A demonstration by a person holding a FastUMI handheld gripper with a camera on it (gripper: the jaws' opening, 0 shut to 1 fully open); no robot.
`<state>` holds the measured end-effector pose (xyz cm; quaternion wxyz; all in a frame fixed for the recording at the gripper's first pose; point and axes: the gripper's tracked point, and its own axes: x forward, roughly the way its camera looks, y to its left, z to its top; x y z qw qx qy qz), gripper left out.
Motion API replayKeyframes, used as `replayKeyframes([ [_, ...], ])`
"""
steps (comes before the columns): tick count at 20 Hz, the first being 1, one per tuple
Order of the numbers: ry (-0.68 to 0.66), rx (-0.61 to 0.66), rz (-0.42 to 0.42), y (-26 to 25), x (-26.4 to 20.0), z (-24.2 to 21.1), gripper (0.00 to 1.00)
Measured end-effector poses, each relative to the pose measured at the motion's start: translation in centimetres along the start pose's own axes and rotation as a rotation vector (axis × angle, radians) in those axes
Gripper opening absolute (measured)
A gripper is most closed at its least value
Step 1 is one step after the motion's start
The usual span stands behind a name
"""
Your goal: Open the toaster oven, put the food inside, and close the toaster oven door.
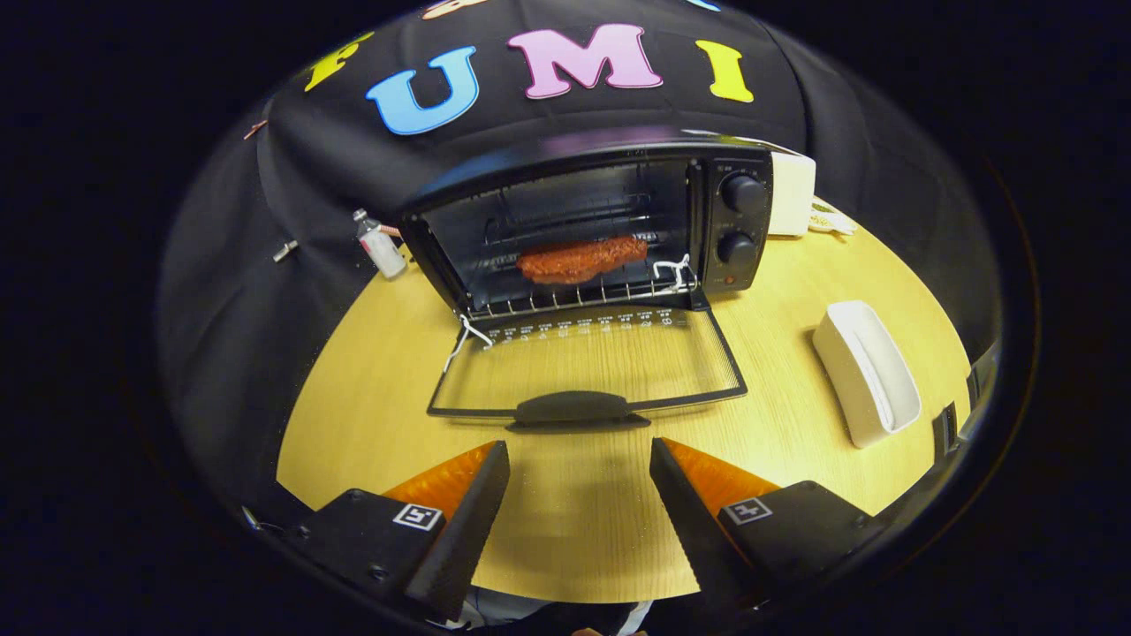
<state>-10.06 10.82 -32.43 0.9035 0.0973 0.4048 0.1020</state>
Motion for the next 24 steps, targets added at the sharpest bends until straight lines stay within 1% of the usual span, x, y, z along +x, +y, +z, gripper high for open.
replayKeyframes([
  [4,0.036,-0.039,-0.047,-0.5,2.5,-1.6,0.99],
  [8,0.032,-0.065,-0.098,-1.2,4.4,-1.3,0.99],
  [10,-0.004,-0.051,-0.107,-1.4,4.5,0.5,0.99],
  [11,0.002,-0.066,-0.109,-1.4,4.3,0.7,0.99],
  [12,-0.027,-0.077,-0.107,-1.0,3.5,1.7,0.98],
  [14,-0.062,-0.103,-0.098,-0.5,2.7,3.0,0.99],
  [20,-0.127,-0.072,-0.07,0.2,0.9,6.9,0.99],
  [24,-0.191,-0.059,-0.059,0.8,0.0,10.4,0.98],
])
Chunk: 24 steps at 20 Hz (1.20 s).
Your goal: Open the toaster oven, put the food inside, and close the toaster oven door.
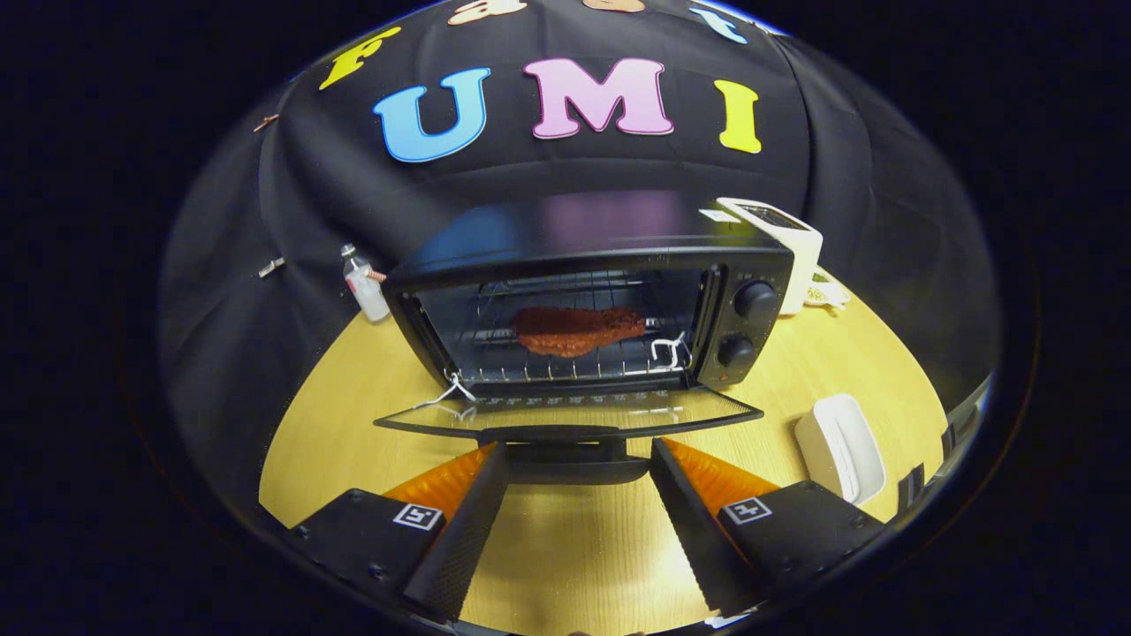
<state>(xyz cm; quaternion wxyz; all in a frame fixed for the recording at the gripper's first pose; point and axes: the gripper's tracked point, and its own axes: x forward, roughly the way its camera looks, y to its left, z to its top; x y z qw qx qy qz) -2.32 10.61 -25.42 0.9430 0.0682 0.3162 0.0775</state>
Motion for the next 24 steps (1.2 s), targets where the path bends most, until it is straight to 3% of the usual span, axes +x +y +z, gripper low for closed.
replayKeyframes([
  [9,-0.105,0.008,0.014,0.6,1.4,6.3,0.98],
  [24,-0.202,-0.002,0.033,0.4,-3.4,7.9,0.98],
])
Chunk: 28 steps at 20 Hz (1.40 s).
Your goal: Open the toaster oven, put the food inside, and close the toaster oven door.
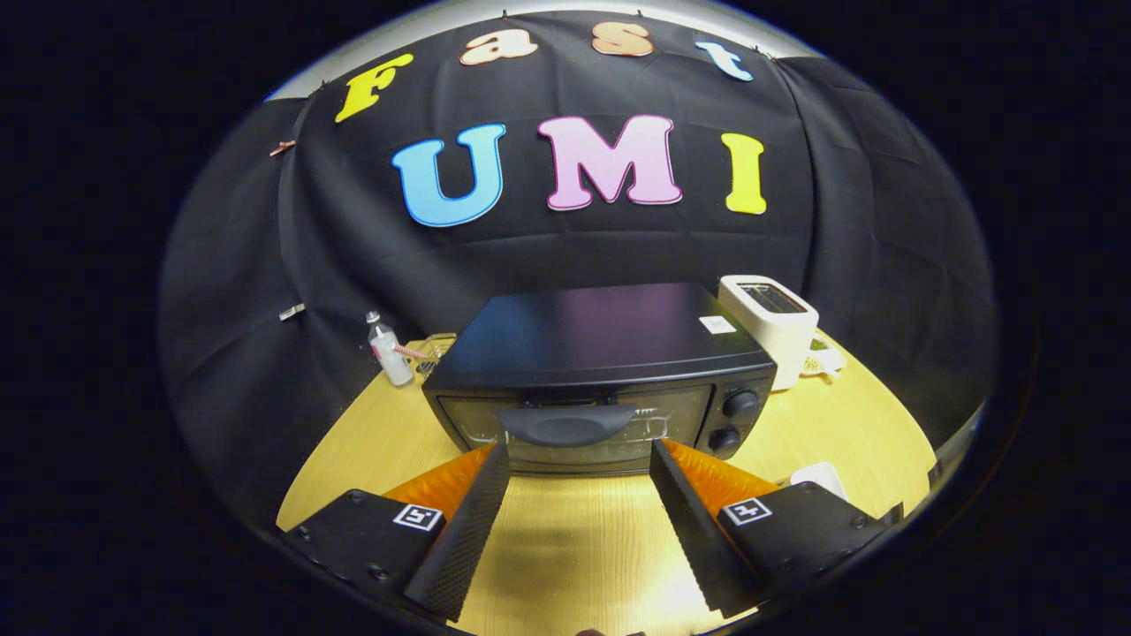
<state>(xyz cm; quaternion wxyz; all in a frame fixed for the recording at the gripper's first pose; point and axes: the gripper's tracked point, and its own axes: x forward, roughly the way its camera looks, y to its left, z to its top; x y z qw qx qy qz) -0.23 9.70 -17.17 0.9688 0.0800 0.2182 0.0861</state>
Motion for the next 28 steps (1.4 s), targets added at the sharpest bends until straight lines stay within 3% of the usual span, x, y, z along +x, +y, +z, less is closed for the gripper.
replayKeyframes([
  [18,-0.375,-0.05,-0.1,-5.3,-10.6,15.8,0.98],
  [28,-0.433,-0.128,-0.144,-6.5,-13.5,16.2,0.98],
])
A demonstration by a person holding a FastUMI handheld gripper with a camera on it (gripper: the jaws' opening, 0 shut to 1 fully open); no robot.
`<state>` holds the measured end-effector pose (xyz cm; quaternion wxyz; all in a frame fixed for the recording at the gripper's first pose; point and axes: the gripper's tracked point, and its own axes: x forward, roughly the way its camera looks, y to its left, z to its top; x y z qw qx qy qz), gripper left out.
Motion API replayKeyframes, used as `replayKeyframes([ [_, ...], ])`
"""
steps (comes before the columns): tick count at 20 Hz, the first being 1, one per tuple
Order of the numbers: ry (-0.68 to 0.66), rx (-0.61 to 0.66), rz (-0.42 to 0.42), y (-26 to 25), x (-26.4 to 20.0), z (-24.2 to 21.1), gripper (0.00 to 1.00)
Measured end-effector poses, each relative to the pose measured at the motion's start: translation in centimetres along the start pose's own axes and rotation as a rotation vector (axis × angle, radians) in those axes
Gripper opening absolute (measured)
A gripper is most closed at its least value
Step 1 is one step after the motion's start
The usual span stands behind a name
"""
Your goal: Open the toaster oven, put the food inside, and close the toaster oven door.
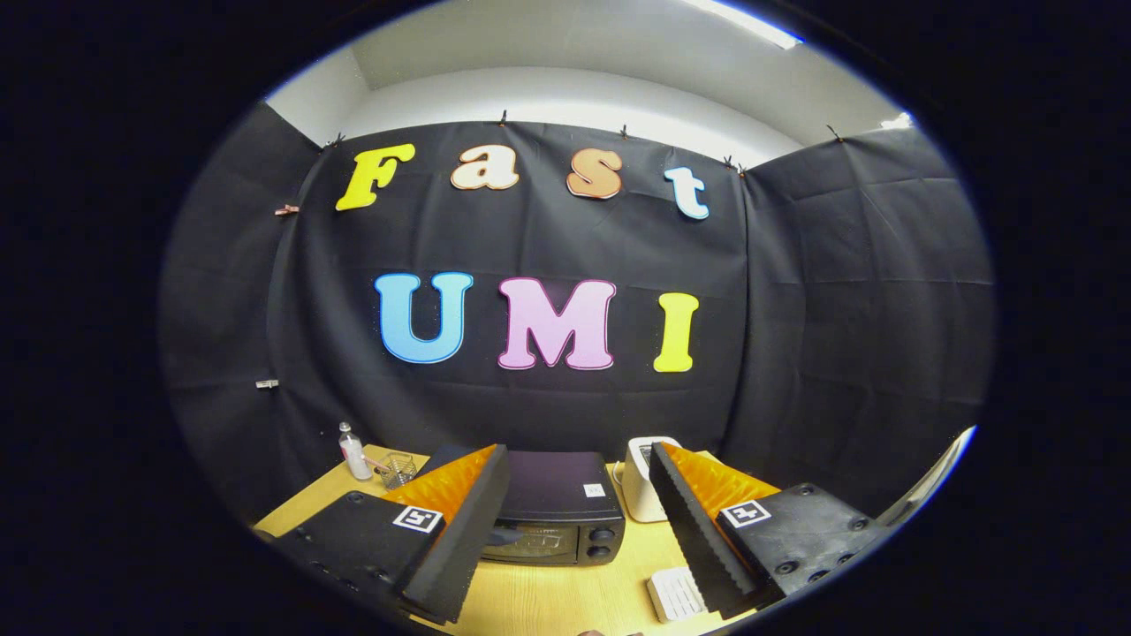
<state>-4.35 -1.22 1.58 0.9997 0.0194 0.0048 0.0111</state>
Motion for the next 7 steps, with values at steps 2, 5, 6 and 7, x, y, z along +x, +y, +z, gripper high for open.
replayKeyframes([
  [2,0.006,-0.017,0.002,-0.19,-0.12,-0.3,0.98],
  [5,0.007,-0.001,-0.002,-0.54,-0.06,-0.17,0.97],
  [6,0.006,-0.001,-0.005,-0.82,0.09,-0.2,0.98],
  [7,0.006,-0.004,-0.008,-1.04,0.07,-0.19,0.98],
])
